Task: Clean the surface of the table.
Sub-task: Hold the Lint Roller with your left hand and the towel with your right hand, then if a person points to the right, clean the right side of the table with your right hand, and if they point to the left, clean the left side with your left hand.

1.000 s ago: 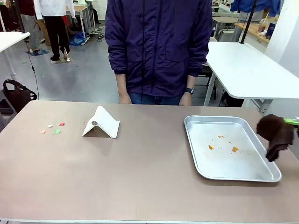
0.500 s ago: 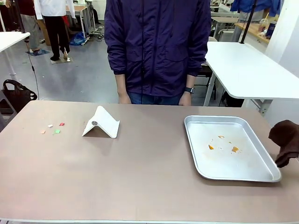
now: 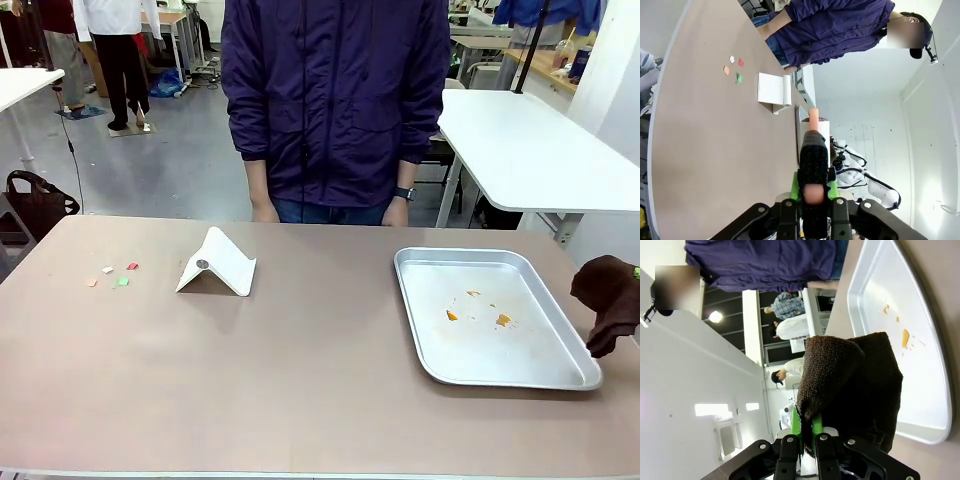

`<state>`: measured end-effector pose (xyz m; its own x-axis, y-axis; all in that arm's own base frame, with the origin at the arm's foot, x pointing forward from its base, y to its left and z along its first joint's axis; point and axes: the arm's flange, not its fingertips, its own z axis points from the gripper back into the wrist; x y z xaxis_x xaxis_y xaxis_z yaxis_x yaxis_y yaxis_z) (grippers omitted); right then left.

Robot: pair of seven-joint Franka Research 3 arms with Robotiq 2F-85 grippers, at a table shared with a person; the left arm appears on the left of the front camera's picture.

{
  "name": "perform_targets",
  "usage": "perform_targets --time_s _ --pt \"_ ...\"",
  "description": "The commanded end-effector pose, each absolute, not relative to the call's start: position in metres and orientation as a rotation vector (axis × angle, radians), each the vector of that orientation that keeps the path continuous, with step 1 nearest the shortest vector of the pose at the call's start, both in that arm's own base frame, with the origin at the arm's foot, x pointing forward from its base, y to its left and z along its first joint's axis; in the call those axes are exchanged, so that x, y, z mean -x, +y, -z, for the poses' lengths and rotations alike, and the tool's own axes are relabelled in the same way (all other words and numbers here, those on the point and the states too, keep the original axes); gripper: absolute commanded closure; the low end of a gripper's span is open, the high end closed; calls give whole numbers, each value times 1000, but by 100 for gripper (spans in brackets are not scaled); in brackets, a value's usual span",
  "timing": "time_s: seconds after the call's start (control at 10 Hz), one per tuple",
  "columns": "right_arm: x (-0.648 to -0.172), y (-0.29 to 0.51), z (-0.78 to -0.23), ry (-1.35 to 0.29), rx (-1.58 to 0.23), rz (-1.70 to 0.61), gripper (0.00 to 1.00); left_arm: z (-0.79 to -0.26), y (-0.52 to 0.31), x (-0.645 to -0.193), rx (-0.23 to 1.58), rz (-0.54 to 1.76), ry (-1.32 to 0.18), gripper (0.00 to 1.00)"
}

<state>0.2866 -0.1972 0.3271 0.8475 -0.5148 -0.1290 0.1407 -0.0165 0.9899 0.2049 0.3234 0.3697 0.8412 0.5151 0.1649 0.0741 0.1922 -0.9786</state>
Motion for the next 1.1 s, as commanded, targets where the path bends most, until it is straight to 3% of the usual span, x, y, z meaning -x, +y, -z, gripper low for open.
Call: perform_targets --time_s 0.0,1.0 --pt "-285 -197 -336 -295 -1497 549 100 -374 322 -201 1352 -318 -522 100" --pt "-285 -197 -336 -295 -1497 549 100 -374 322 -201 1352 -318 -522 100"
